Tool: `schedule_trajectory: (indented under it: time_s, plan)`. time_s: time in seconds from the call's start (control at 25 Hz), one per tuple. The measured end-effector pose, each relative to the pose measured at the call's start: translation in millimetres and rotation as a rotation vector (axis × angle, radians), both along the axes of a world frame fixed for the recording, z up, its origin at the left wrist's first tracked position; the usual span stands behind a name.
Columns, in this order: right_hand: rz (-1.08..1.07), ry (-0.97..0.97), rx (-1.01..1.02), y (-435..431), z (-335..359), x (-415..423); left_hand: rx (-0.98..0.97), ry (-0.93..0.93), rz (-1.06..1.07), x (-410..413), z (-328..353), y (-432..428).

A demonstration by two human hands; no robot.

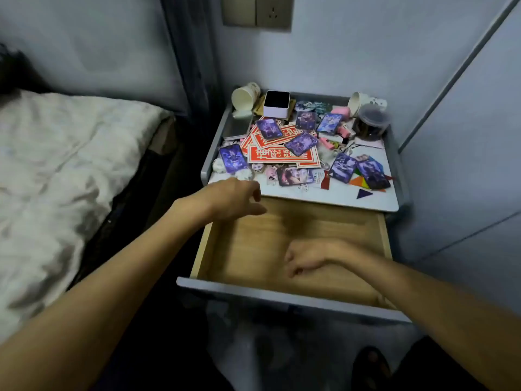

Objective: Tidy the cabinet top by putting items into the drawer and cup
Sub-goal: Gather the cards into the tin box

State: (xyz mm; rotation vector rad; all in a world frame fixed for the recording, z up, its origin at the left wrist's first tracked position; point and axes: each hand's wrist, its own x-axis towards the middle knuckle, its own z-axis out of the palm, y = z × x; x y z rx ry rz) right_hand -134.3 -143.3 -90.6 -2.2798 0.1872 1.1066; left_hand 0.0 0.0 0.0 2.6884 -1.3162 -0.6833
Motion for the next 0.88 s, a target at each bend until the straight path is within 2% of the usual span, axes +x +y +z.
schedule_trajectory:
  time_s: [0.24,0.56,0.88]
  plan:
    - [-0.066,0.019,-0.007,24,-6,-27,0.082,0.045,0.04,-27,-6,32]
    - [-0.165,0.035,0.128,15,2,-34,-0.06,0.034,0.094,-24,3,26]
    - [-0.214,-0.646,-0.261,-56,87,90,-0.474,0.158,0.359,50,12,-1]
